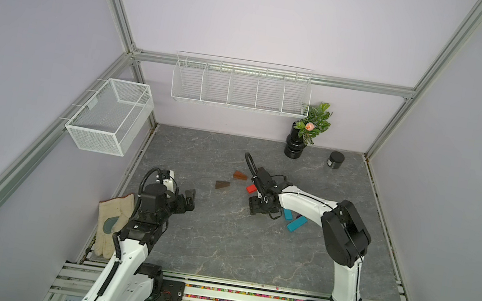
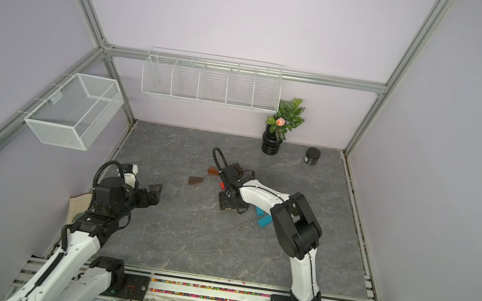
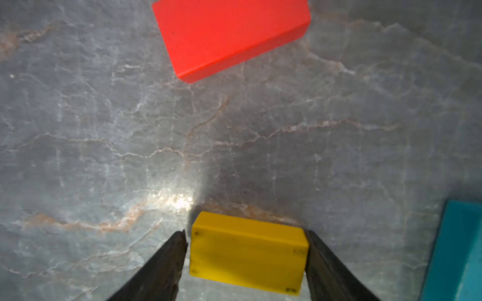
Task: Assemble a small pinwheel with building blocks
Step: Move the building block to the center of the board, then assemble the building block at the center of the board.
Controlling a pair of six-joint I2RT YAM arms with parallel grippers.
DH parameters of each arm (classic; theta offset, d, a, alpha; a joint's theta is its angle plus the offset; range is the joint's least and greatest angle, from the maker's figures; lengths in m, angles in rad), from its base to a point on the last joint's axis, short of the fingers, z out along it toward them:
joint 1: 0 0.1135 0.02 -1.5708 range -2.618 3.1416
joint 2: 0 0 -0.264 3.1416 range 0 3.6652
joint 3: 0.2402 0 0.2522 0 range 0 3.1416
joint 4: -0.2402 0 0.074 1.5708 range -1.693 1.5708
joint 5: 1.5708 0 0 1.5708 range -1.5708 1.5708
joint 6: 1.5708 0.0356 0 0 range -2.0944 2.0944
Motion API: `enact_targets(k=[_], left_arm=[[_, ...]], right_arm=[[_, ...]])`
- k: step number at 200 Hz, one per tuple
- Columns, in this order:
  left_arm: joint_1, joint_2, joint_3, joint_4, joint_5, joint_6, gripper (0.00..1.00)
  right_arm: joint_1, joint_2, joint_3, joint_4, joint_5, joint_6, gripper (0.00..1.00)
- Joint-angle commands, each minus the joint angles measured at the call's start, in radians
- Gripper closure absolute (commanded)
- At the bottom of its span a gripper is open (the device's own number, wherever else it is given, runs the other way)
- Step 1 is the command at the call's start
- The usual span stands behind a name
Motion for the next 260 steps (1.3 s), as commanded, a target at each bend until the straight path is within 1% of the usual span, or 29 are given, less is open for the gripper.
enact_targets(k=[1, 19, 43, 77, 104, 125, 139, 157, 172, 182, 195, 221, 230, 239, 260], left_arm=[[-0.006, 0.001, 0.01, 0.004, 0.004, -0.015, 0.0], [-0.006, 0.03, 0.013, 0.0, -0.001, -0.016, 0.0], [-0.007, 0.035, 0.027, -0.017, -0.012, -0.016, 0.0], [-0.007, 0.036, 0.029, -0.022, -0.021, -0.019, 0.01], [-0.006, 0.033, 0.028, -0.023, -0.031, -0.035, 0.0], [-0.006, 0.04, 0.032, -0.022, -0.021, -0.042, 0.0], [-0.006, 0.047, 0.031, -0.017, -0.009, -0.044, 0.0], [-0.006, 0.054, 0.031, -0.012, 0.006, -0.05, 0.0], [-0.006, 0.062, 0.034, -0.005, 0.026, -0.053, 0.01], [-0.007, 0.069, 0.035, -0.003, 0.043, -0.055, 0.0], [-0.009, 0.075, 0.036, -0.002, 0.059, -0.062, 0.0], [-0.025, 0.085, 0.035, 0.0, 0.073, -0.076, 0.01], [-0.031, 0.089, 0.035, -0.002, 0.073, -0.082, 0.0], [-0.043, 0.096, 0.036, -0.004, 0.073, -0.084, 0.0], [-0.078, 0.117, 0.041, -0.007, 0.064, -0.089, 0.01]], right_arm=[[0.005, -0.016, -0.004, -0.079, -0.008, -0.019, 0.16], [0.0, -0.023, 0.047, -0.104, -0.011, -0.048, 0.11], [-0.02, -0.005, 0.144, -0.129, -0.037, -0.12, 0.08], [-0.056, 0.141, 0.367, -0.235, -0.066, -0.262, 0.07], [-0.065, 0.268, 0.547, -0.333, -0.063, -0.338, 0.06], [-0.067, 0.347, 0.655, -0.382, -0.034, -0.359, 0.05], [-0.074, 0.386, 0.71, -0.384, -0.037, -0.359, 0.05], [-0.078, 0.444, 0.797, -0.451, -0.044, -0.355, 0.05], [-0.08, 0.494, 0.87, -0.488, -0.044, -0.355, 0.09], [-0.078, 0.52, 0.909, -0.51, -0.036, -0.351, 0.13], [-0.079, 0.532, 0.925, -0.518, -0.013, -0.333, 0.19], [-0.08, 0.521, 0.91, -0.514, 0.005, -0.289, 0.33], [-0.08, 0.509, 0.892, -0.514, 0.013, -0.266, 0.36], [-0.08, 0.485, 0.857, -0.5, 0.018, -0.237, 0.38], [-0.073, 0.38, 0.678, -0.402, 0.02, -0.138, 0.39]])
